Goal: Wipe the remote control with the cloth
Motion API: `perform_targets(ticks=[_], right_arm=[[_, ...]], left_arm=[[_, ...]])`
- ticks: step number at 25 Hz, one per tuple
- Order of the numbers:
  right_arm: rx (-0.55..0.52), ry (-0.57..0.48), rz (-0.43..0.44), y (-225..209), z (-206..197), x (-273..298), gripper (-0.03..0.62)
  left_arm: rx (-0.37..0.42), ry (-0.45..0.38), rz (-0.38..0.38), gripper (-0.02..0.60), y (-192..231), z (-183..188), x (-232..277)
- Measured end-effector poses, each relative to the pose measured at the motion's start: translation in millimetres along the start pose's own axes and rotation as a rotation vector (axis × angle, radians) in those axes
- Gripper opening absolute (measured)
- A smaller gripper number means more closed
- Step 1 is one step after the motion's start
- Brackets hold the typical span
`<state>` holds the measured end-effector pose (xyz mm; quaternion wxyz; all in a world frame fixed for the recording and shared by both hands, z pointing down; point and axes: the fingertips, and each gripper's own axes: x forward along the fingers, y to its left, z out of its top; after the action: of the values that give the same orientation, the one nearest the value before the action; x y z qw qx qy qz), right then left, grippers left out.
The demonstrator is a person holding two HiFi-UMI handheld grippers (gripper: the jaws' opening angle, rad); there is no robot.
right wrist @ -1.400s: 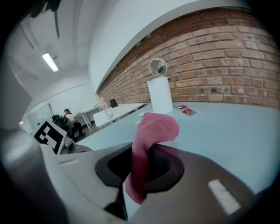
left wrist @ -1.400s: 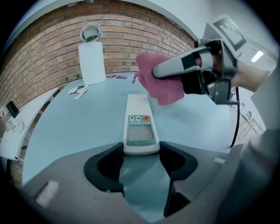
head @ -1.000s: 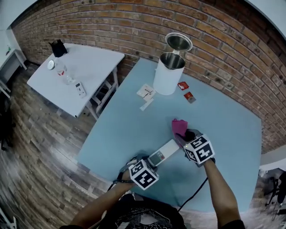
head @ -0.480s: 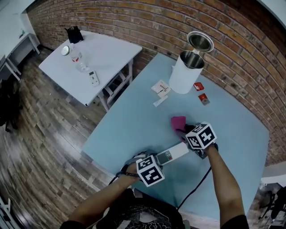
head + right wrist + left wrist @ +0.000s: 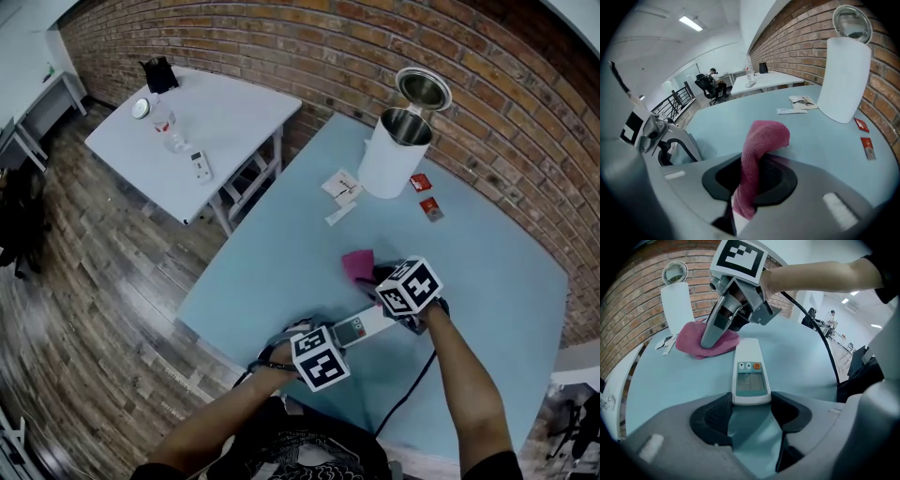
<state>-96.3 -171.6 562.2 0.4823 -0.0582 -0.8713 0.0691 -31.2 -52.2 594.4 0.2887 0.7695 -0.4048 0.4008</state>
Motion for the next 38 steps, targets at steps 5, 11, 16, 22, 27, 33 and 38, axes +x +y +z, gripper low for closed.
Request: perform_targets(ticks=[5,11,16,22,27,33,38], right_arm=[[-0.013,0.000,0.026,19,6,9,0.066],[-0.027,-0.007,0.062,42,11,19,0.066],[-0.015,-0.025,0.099,58,20,24,0.066],[-0.027,-0.029,0.136,83,26,30,0.066],[0.005,-0.059,0.173,99,33,35,0.066],[0.069,-0.147,0.147,94,39,28,0.066],[0.199,-0.380,-0.014,62,49,-21,0.066]], left_arm=[[0.000,0.002,0.000,0.253,0,-1,0],[-0.001,0.001,0.000,0.253,0,-1,0],[-0.002,0.000,0.002,0.253,1,-1,0],[-0.004,-0.002,0.003,0.253,0,0,-1],[-0.005,-0.004,0.005,0.253,0,-1,-1],[-0.019,-0.025,0.012,0.252,2,-3,-1],[-0.093,-0.070,-0.007,0.249,3,-5,-2]])
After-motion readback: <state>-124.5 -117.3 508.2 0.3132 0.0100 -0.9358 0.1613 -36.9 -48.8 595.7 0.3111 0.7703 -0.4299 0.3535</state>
